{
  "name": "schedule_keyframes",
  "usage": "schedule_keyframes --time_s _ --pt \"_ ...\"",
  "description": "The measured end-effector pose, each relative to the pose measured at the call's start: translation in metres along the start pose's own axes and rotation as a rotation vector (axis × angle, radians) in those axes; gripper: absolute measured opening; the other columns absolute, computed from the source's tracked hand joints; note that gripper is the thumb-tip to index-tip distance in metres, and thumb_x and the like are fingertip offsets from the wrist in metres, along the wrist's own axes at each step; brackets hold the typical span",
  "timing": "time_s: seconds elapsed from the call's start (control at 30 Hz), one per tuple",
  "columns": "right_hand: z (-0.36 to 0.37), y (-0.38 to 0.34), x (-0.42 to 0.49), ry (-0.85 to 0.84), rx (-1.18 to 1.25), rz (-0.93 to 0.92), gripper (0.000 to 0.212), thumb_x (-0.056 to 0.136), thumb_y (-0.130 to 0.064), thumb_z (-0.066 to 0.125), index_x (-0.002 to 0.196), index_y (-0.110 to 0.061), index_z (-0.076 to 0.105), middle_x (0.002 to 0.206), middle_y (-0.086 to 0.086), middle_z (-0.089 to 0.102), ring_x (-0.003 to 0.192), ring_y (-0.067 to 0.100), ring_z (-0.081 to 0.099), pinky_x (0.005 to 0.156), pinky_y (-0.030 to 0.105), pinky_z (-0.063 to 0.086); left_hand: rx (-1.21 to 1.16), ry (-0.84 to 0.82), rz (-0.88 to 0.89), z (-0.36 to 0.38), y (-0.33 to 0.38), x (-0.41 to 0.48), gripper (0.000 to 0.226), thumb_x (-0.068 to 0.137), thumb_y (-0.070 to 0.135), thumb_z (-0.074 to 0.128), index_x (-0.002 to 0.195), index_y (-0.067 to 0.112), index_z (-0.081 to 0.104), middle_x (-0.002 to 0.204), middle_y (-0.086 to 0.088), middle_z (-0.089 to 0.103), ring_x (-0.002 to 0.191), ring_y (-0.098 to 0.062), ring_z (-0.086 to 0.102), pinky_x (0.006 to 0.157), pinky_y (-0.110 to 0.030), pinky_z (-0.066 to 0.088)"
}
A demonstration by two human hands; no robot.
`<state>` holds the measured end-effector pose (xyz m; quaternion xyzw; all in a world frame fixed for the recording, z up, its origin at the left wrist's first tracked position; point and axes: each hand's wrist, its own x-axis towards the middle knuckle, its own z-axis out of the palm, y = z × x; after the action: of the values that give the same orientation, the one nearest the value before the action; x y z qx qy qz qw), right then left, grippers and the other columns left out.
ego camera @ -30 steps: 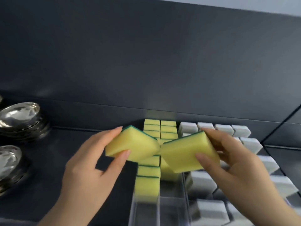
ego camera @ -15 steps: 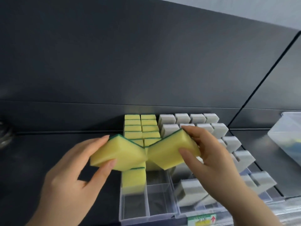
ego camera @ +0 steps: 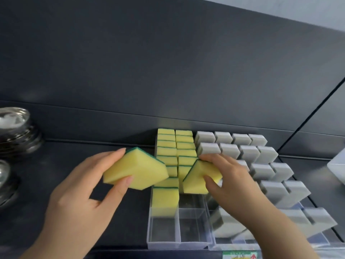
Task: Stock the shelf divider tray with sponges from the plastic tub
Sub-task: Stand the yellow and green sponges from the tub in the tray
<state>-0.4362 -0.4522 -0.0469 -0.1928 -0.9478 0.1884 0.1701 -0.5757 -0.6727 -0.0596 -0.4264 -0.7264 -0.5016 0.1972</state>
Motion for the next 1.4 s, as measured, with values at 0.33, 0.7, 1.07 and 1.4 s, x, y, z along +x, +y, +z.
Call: schedule_keyframes --time_s 0.33,0.7,1.07,1.4 --pt "0.018 0.002 0.012 -0.112 -0.047 -0.041 0.046 0.084 -0.014 0.058 0.126 -0.030 0.049 0.125 -0.012 0.050 0.117 0.006 0.041 0.090 0.009 0.029 0.083 0.001 0.010 -0.007 0.006 -0.005 0.038 0.083 0.036 0.056 0.116 0.017 0.057 0.113 0.009 0.059 0.104 0.004 0.052 0.089 -0.012 0.042" --pt "0.030 0.005 0.016 -0.154 -0.109 -0.042 0.048 0.086 -0.017 0.055 0.130 -0.032 0.044 0.130 -0.013 0.045 0.120 0.008 0.040 0.088 0.020 0.038 0.086 -0.005 0.016 -0.004 0.005 -0.008 0.037 0.082 0.033 0.057 0.115 0.017 0.058 0.112 0.007 0.060 0.105 0.000 0.054 0.088 -0.016 0.044" --pt "-0.002 0.012 0.000 0.063 0.094 -0.025 0.042 0.079 -0.012 0.069 0.104 -0.043 0.056 0.105 -0.028 0.054 0.102 -0.006 0.051 0.082 -0.003 0.030 0.061 -0.109 0.028 0.007 0.009 -0.004 0.038 0.080 0.034 0.058 0.114 0.016 0.062 0.111 0.006 0.061 0.106 0.003 0.052 0.089 -0.009 0.039" --pt "-0.018 0.001 -0.024 0.191 0.364 -0.075 0.031 0.075 -0.026 0.064 0.102 -0.042 0.060 0.108 -0.027 0.060 0.103 -0.005 0.058 0.088 0.007 0.041 -0.071 -0.513 0.046 0.081 0.022 0.011 0.044 0.080 0.034 0.069 0.122 0.028 0.058 0.112 0.020 0.051 0.102 0.004 0.049 0.088 -0.011 0.042"
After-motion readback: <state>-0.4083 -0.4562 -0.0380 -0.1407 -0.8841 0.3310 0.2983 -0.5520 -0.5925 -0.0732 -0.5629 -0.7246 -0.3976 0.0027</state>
